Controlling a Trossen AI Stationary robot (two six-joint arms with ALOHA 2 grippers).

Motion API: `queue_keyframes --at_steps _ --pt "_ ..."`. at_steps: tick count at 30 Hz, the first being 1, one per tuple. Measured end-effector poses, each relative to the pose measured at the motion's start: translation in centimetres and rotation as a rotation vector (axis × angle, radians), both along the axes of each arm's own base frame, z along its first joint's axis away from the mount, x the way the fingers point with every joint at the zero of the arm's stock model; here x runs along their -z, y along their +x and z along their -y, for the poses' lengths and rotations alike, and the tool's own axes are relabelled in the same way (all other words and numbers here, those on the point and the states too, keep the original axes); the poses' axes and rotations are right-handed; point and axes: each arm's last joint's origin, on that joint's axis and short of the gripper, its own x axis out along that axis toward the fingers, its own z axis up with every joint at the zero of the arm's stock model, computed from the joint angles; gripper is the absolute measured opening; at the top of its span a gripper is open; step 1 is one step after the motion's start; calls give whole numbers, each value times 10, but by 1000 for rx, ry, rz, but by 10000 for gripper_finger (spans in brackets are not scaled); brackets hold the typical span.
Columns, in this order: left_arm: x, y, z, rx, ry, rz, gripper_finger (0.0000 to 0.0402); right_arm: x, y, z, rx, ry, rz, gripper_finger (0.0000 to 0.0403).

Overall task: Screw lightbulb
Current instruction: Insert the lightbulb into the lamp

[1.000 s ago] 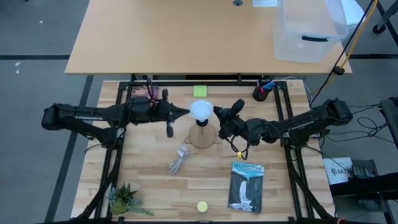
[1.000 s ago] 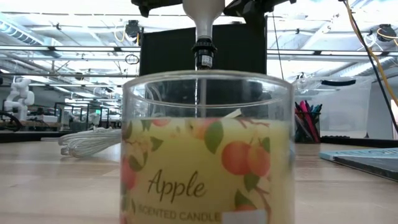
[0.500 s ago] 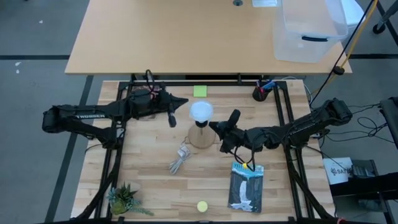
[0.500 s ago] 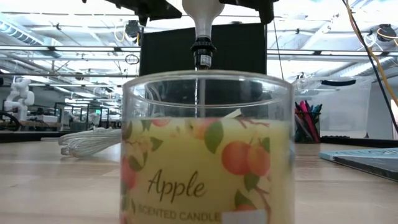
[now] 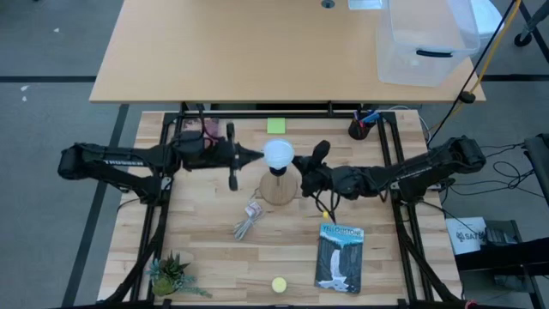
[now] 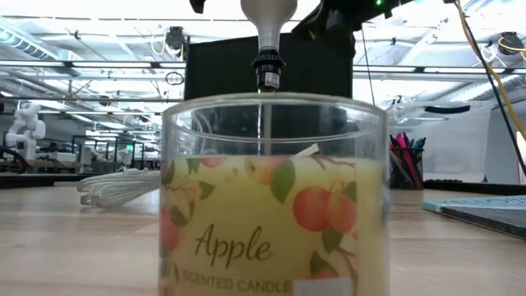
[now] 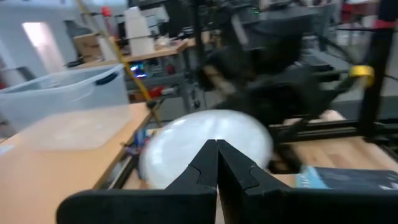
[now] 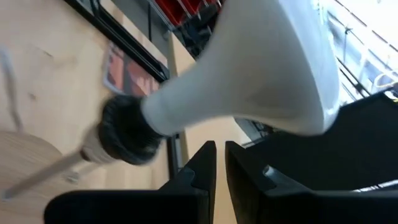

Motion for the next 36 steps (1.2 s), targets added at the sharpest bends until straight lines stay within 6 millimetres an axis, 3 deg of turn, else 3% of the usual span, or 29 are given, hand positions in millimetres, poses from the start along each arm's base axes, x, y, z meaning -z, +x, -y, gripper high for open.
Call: queue_keyframes --at_steps 6,11,30,36 --pt "0 1 20 72 4 -3 0 -6 2 18 55 -47 23 29" --pt "11 4 23 20 8 -81 0 -13 3 21 61 -99 61 29" --pt "16 7 -4 -133 5 -116 0 -12 -1 -3 29 -120 33 29" --pt "19 6 -18 -206 -30 -125 0 -7 0 -16 -101 -72 23 29"
